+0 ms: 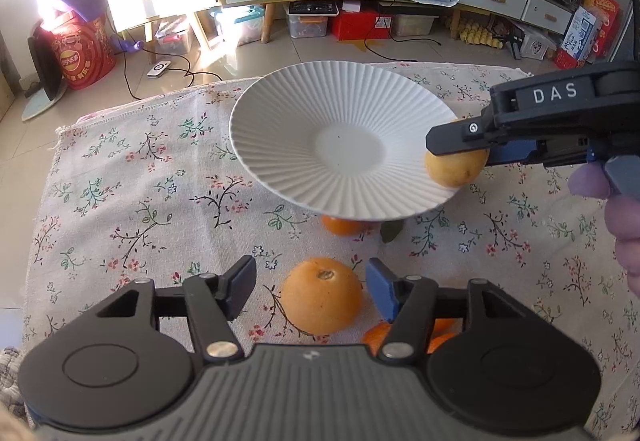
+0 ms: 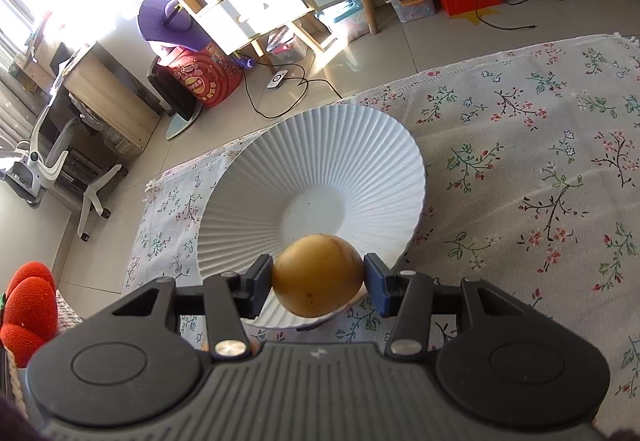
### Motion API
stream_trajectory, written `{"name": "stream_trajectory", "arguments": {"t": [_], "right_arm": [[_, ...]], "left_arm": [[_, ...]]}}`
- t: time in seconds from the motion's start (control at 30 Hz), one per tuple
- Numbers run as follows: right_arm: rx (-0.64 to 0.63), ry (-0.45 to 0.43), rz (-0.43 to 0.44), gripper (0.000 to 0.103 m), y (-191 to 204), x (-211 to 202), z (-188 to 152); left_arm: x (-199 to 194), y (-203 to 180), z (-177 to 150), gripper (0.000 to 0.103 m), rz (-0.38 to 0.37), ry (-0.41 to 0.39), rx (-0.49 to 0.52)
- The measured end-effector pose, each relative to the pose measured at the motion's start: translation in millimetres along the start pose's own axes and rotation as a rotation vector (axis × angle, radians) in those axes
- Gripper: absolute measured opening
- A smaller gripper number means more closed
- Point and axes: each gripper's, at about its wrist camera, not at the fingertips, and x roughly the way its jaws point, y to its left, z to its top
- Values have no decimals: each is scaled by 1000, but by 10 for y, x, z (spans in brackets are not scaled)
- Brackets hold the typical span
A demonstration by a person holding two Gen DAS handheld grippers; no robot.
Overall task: Organize fruits
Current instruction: 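Carry both yellow fruits up over the white bowl with both tools, then lower both yellow fruits into the bowl and open both grippers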
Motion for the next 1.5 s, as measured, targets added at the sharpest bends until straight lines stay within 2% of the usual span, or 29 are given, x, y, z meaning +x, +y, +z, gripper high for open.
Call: {"name": "stream_trajectory", "arguments": {"t": [0.07, 0.2, 0.33, 0.4, 0.53, 0.77, 0.97, 1.23, 1.5], "right_arm": [[-6, -2, -1, 45, 6, -20, -8], [2, -3, -6, 45, -18, -23, -18], [5, -1, -14, 45, -48, -20, -24], [10, -3, -12, 45, -65, -25, -20], [12, -10, -14, 45, -78, -35, -6], [35, -20, -17, 45, -131, 19, 57], [52, -34, -12, 45, -163, 78, 102], [51, -61, -27, 45, -172, 234, 172], [46, -54, -24, 46, -167, 357, 201]], "left_arm": [[65, 18, -36, 35, 17, 19, 1], [117, 10, -49, 36, -22, 35, -7], [199, -76, -79, 34, -36, 89, 13], [205, -110, -92, 23, -8, 81, 31], [146, -125, -59, 22, -24, 77, 36], [-217, -117, 209, 21, -77, -43, 21], [-131, -157, 424, 22, -35, -142, -5], [284, -294, 594, 22, 3, -169, 10], [507, -282, 579, 22, 12, -156, 1]]}}
